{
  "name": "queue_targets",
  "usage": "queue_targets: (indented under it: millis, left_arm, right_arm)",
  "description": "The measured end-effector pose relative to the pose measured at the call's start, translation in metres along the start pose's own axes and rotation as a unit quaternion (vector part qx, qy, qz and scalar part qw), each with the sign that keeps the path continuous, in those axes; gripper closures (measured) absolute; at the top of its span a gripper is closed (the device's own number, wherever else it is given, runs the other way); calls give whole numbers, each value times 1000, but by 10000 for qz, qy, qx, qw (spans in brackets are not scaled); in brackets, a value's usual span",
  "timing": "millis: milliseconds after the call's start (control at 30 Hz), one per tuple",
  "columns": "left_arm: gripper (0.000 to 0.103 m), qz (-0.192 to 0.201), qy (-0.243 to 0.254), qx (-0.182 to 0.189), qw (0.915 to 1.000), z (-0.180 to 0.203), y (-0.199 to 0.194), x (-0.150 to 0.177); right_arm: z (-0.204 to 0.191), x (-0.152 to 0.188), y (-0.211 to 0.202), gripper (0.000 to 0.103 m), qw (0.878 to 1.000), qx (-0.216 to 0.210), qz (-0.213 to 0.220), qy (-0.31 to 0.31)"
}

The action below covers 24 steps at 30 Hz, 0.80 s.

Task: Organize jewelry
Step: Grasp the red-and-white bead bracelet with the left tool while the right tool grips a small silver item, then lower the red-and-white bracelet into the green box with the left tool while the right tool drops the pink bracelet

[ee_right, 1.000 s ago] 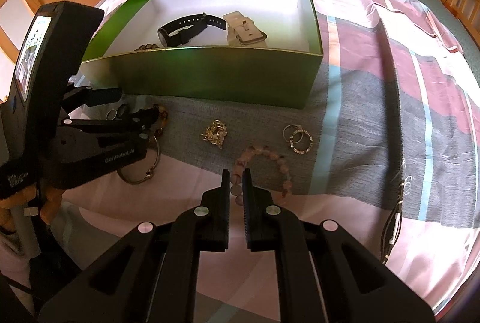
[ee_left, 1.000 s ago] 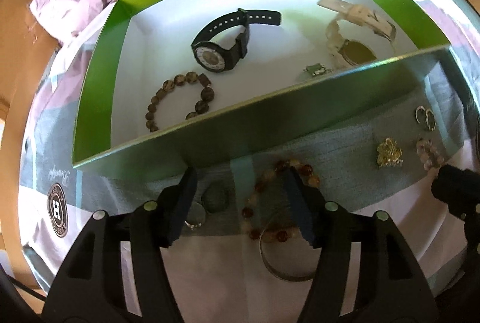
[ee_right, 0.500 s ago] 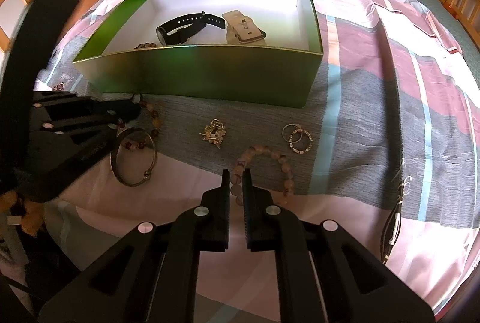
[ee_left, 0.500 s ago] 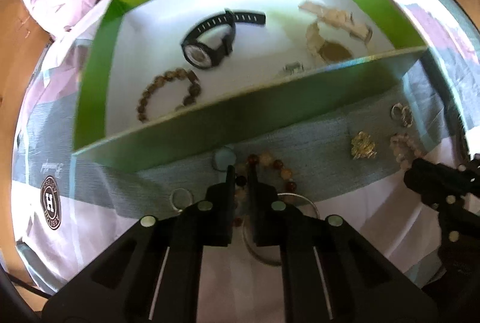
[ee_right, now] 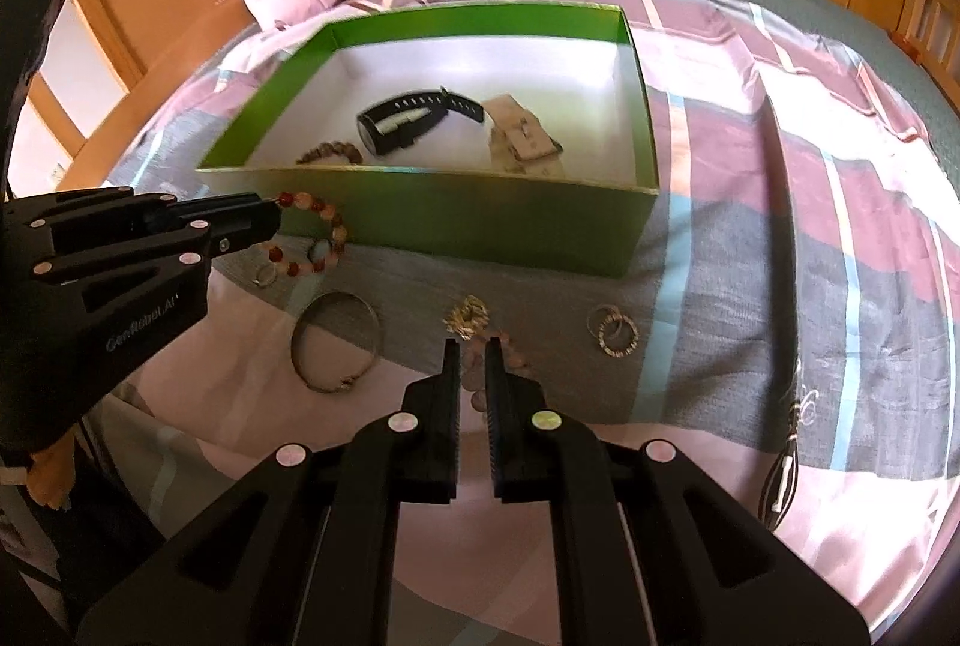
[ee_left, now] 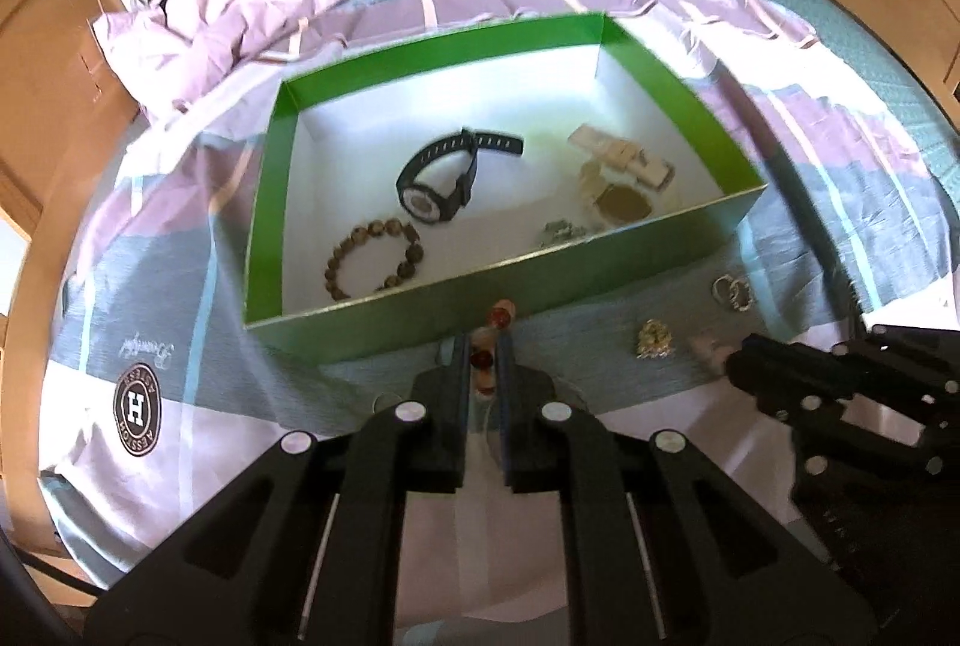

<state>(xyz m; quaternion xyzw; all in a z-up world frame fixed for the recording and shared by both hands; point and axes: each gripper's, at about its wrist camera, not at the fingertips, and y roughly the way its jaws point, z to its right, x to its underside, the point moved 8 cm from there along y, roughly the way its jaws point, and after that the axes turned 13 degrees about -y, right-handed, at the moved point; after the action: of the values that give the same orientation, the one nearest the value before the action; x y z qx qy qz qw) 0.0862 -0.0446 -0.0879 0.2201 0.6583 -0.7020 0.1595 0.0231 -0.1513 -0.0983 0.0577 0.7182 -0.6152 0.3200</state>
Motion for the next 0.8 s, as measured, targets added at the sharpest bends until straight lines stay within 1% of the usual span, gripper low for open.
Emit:
queue_targets:
  millis: [200, 300, 533, 800]
  left_arm:
    - [94, 278, -103, 139, 9995, 0, -23, -7]
    - [94, 367, -134, 127, 9992, -3, -28, -9]
    - [94, 284, -188, 85, 9994, -12, -24, -8]
    - [94, 164, -467, 204, 9986, -29, -22, -10]
  right_arm:
    - [-3, -12, -13, 95, 9992, -76, 391, 10]
    - [-6, -17, -16, 95, 9985, -112, 528, -10]
    - [-10, -20, -14, 95, 9985, -126, 532, -26]
    - [-2, -23, -22, 95, 9975, -132, 678, 179]
